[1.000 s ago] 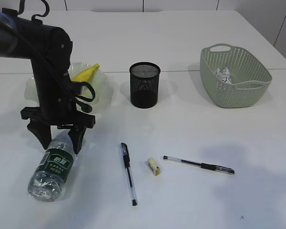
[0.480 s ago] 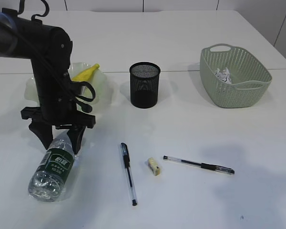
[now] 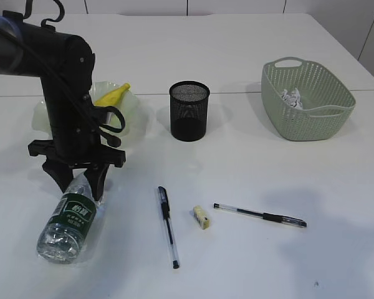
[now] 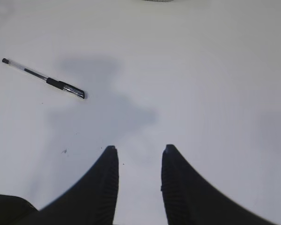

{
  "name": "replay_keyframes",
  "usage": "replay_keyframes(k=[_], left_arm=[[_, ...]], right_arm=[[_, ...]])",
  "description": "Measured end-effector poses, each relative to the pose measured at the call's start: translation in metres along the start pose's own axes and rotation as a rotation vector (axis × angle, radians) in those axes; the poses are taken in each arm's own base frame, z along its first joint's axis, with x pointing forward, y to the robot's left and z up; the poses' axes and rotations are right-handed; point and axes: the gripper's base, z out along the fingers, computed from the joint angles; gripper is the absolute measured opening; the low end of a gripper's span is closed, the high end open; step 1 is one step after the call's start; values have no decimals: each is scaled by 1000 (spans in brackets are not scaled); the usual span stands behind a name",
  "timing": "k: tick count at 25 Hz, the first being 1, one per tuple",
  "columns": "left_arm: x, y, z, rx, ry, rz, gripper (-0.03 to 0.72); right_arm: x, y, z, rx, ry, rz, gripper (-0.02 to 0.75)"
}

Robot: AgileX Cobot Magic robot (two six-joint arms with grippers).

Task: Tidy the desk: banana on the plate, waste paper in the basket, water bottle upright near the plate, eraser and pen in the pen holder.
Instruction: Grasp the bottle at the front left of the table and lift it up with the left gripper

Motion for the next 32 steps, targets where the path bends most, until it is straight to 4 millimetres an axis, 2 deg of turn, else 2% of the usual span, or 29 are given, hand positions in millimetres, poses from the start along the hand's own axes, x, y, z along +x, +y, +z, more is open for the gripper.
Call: replay_keyframes(k=[7,21,32], left_arm=[[-1,0,0,0,-16,1,358],[-4,3,0,-31,-38,16,356],[-10,3,-18,-21,-196,33,353]], right_arm=[[0,0,0,0,0,0,239],[0,0,0,0,1,0,239],[1,0,0,-1,6,0,239]])
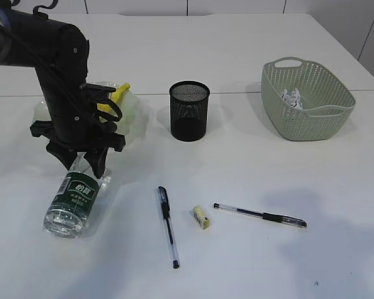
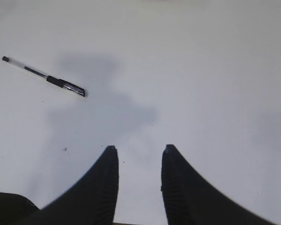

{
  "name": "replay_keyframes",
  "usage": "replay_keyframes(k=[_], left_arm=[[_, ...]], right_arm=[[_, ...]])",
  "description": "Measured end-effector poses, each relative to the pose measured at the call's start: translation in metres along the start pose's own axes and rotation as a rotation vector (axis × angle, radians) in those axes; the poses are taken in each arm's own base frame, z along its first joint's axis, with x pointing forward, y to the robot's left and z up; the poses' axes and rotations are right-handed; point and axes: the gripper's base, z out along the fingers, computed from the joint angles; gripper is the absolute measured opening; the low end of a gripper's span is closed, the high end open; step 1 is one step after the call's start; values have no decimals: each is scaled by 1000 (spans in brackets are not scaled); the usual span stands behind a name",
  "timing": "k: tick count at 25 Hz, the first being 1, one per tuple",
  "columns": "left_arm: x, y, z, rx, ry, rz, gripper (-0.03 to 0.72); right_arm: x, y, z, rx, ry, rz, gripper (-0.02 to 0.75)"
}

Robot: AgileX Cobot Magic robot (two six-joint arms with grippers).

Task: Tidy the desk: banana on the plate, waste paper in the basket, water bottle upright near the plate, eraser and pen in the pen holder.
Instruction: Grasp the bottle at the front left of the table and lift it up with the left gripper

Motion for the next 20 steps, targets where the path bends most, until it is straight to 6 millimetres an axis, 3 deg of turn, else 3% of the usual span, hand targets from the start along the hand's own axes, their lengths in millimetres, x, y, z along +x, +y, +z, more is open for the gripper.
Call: replay_keyframes(k=[13,20], left_arm=[[5,-35,-23,29,-113,90,353],[5,-37,-38,33,-178,108,353]], right_arm=[[0,0,0,0,2,0,239],[0,0,0,0,3,0,239]])
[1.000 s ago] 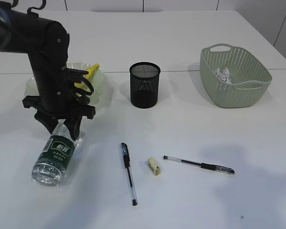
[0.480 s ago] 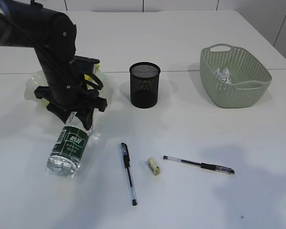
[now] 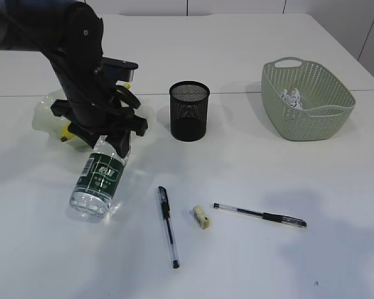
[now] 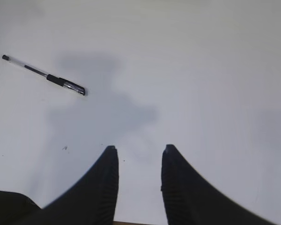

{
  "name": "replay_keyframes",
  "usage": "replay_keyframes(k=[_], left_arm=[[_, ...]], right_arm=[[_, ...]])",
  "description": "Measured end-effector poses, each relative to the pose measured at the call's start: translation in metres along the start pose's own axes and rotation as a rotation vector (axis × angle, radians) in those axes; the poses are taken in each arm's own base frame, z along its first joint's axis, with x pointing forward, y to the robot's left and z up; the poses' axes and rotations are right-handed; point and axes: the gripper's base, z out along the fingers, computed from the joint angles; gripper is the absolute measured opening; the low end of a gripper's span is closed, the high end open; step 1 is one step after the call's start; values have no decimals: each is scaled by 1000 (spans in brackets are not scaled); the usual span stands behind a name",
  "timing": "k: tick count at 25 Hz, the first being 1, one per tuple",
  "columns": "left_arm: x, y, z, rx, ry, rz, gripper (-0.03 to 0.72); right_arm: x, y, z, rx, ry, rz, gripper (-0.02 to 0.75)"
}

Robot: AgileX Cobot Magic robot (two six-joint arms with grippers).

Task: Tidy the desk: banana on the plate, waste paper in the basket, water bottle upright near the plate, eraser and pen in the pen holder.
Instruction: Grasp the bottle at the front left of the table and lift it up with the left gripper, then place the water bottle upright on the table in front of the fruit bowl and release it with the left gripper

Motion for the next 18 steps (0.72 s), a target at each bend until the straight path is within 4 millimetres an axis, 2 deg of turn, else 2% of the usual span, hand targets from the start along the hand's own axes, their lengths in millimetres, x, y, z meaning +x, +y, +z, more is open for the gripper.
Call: replay_keyframes(k=[10,14,18], left_arm=[[-5,3,-34,4,-126,12,353],[-5,3,-38,9,-150,12,353],[4,5,-38,18,-181,17,353]], right_arm=[[0,0,0,0,2,0,239],[0,0,0,-1,4,0,239],[0,0,0,-1,4,0,239]])
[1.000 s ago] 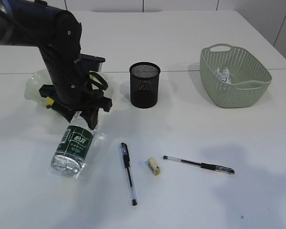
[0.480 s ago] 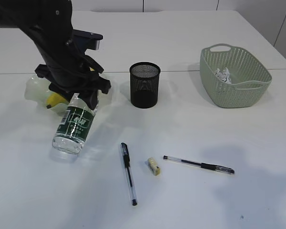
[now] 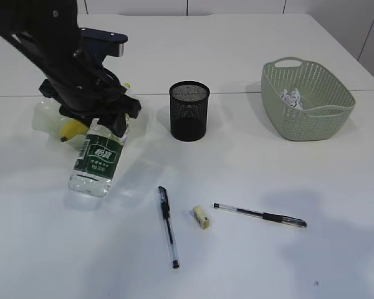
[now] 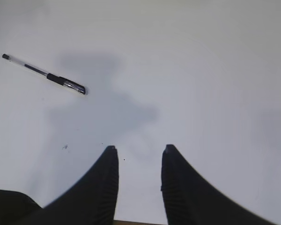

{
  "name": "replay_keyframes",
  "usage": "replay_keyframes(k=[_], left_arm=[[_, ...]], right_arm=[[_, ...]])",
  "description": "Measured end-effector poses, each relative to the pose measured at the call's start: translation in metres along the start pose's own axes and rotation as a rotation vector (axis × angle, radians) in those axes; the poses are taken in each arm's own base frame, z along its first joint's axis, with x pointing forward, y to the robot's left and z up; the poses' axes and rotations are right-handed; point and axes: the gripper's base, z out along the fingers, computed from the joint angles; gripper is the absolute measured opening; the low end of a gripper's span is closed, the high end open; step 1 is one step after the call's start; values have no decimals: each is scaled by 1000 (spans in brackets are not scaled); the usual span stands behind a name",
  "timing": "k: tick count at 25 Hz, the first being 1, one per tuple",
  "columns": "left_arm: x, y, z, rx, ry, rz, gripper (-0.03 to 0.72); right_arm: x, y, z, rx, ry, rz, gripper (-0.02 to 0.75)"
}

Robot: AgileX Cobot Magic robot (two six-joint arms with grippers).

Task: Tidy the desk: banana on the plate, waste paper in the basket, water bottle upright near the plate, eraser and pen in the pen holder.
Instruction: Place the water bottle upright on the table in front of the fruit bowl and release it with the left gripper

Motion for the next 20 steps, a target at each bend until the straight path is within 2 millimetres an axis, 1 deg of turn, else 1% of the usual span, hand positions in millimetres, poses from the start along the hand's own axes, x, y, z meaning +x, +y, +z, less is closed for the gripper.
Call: replay_keyframes(k=[4,7,13,18,20], left_arm=[[17,2,3,14,-34,5,353],[27,4,2,23,-72,11,353],[39,7,-13,38,-211,47,353],[56,9,-15,57,-314,85,353],[66,10,-13,67,-342,98,353]], right_arm=[[0,0,0,0,0,2,239],[0,0,0,0,0,2,239],[0,0,0,0,0,2,239],[0,0,0,0,0,2,239],[0,0,0,0,0,2,239]])
